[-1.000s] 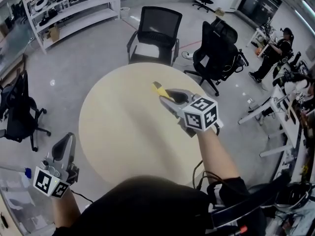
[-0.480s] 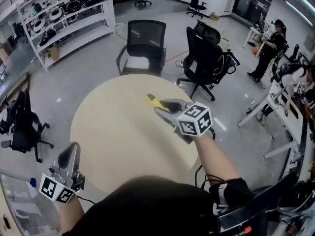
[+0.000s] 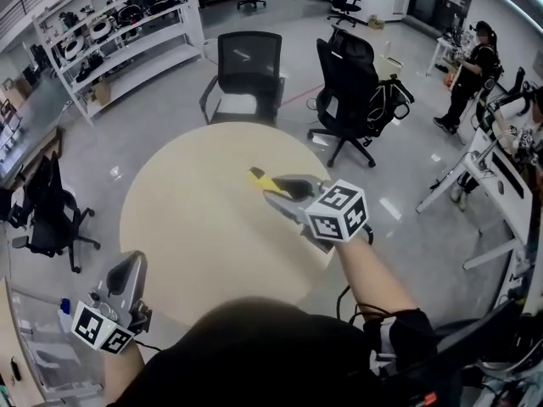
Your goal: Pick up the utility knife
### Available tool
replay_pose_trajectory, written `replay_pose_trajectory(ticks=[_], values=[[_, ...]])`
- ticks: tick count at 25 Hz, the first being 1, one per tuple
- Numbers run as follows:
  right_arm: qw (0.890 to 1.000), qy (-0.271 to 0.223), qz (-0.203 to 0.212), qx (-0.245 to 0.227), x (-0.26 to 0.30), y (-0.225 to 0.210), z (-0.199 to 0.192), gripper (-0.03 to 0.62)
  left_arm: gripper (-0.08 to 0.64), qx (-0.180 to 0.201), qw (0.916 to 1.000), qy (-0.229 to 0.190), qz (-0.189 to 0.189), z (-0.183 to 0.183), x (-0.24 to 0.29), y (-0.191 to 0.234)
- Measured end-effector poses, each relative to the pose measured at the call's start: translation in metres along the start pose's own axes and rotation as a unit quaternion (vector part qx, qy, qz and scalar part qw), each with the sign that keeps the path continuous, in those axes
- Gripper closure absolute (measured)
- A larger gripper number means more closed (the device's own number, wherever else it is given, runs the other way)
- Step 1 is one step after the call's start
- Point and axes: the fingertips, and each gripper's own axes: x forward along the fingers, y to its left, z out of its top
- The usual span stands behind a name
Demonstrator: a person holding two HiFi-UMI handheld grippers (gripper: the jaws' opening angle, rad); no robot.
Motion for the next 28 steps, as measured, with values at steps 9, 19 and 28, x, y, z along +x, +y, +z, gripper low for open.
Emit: replay_pose_trajectory(ticks=[9, 19, 28], values=[[0.999, -0.044, 0.013, 0.028, -0.002, 0.038, 0.02, 0.462, 0.563, -0.013, 0.9994, -0.003, -0.033, -0.006, -0.022, 0.001], [0.996, -0.093, 0.006, 0.005, 0.03, 0.109, 0.071, 0.462, 0.563, -0.024, 0.9972, -0.043, -0.057, -0.001, -0.066, 0.065], [0.996, -0.09, -0.009, 0.0, 0.035, 0.115, 0.07, 0.463, 0.563, -0.033, 0.9959, -0.056, -0.063, -0.007, -0.072, 0.08]])
